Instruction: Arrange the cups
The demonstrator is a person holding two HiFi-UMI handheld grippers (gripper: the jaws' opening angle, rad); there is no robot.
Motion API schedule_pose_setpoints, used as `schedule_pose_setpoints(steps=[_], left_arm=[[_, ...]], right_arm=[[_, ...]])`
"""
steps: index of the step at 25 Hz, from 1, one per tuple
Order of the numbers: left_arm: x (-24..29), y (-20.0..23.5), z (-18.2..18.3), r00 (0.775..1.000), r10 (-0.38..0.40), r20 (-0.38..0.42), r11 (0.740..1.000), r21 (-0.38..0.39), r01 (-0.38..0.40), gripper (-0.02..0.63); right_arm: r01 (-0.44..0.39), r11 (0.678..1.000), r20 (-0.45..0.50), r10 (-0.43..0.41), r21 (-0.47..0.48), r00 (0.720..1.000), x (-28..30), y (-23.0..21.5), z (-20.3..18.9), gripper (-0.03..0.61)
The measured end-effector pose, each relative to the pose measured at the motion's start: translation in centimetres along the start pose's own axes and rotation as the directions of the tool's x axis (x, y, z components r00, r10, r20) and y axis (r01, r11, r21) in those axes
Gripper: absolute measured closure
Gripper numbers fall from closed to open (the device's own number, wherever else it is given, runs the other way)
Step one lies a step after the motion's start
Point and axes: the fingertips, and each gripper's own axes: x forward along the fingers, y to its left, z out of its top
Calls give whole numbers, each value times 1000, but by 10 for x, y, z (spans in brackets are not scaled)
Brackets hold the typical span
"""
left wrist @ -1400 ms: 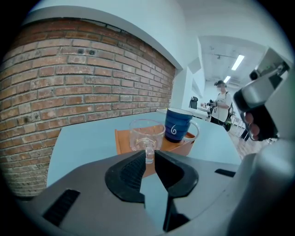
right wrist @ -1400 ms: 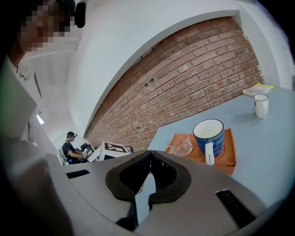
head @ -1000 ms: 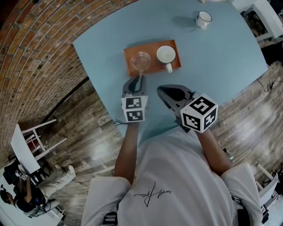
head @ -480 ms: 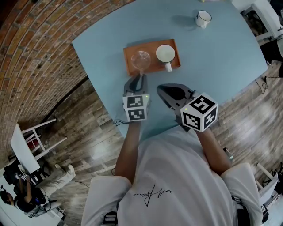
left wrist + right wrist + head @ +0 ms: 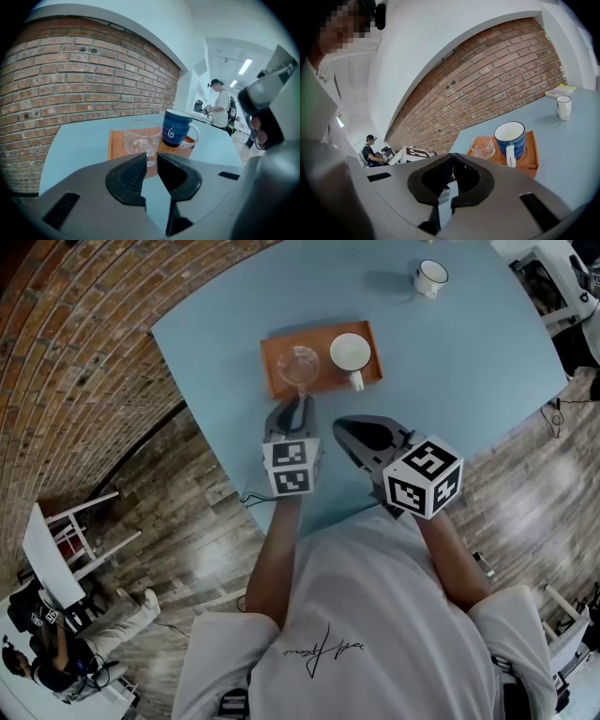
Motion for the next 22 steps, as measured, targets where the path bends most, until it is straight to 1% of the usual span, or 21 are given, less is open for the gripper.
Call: schedule_pose_setpoints(steps=[13,18,22], left_arm=[[4,-3,-1,1000,-6,4,1000,-19,6,555],[5,-4,-4,1000,-11,-7,1000,-29,11,555],[4,-6,0,1000,-13,3,999,-30,13,557]], right_arm=[[1,1000,4,-1,-1,1000,-1,-1,1,555],[1,1000,5,-1,-2,1000,0,1,2,555],[5,1000,8,-5,-2,1000,0,0,3,556]])
